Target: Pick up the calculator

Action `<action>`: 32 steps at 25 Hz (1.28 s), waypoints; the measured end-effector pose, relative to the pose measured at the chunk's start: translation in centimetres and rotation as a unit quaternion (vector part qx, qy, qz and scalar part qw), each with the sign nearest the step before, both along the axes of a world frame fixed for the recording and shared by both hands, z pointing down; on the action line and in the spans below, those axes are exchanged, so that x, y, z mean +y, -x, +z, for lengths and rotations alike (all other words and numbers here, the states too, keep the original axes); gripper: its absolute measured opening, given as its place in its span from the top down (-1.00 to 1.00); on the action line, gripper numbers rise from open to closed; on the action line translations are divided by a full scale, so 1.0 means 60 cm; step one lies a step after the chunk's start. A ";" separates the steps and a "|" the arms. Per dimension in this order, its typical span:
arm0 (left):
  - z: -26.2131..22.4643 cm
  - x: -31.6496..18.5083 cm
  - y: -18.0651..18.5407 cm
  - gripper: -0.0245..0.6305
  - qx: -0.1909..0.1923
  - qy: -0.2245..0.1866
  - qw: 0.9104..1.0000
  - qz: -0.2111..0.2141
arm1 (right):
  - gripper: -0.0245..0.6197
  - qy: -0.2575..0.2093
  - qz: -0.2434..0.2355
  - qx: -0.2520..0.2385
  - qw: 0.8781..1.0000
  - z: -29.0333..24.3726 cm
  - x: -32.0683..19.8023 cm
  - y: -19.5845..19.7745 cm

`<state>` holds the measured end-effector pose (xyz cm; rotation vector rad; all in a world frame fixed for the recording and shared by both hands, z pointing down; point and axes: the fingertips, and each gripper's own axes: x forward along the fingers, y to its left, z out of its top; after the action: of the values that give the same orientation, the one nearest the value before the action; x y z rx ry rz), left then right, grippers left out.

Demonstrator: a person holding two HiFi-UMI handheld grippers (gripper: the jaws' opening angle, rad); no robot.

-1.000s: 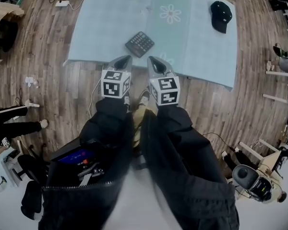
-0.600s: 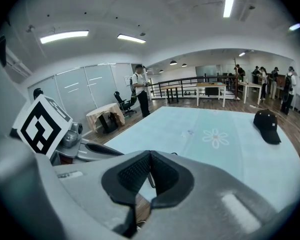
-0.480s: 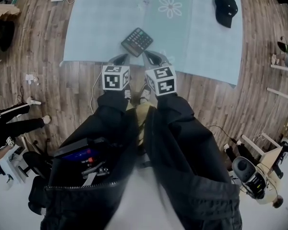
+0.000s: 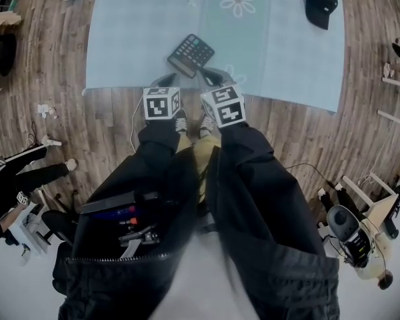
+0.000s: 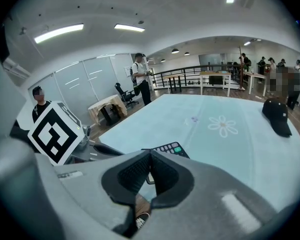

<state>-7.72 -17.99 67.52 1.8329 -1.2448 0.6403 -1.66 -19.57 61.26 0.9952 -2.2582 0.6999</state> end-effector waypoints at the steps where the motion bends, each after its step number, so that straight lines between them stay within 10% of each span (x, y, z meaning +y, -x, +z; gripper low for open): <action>1: 0.004 -0.002 0.001 0.93 0.002 0.002 1.000 -0.003 | 0.92 0.002 -0.001 0.002 1.000 0.004 -0.002 0.000; 19: 0.066 -0.026 -0.022 0.33 0.127 0.058 0.984 -0.109 | 0.92 0.003 0.006 -0.017 1.000 0.011 -0.008 -0.027; 32: 0.100 -0.050 -0.036 0.44 0.176 0.086 0.968 -0.157 | 0.92 0.003 0.023 -0.025 0.999 0.014 -0.001 -0.055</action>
<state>-5.57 -21.01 73.51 1.4851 -1.1649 0.2257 1.64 -19.65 62.07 1.0401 -2.2807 0.7586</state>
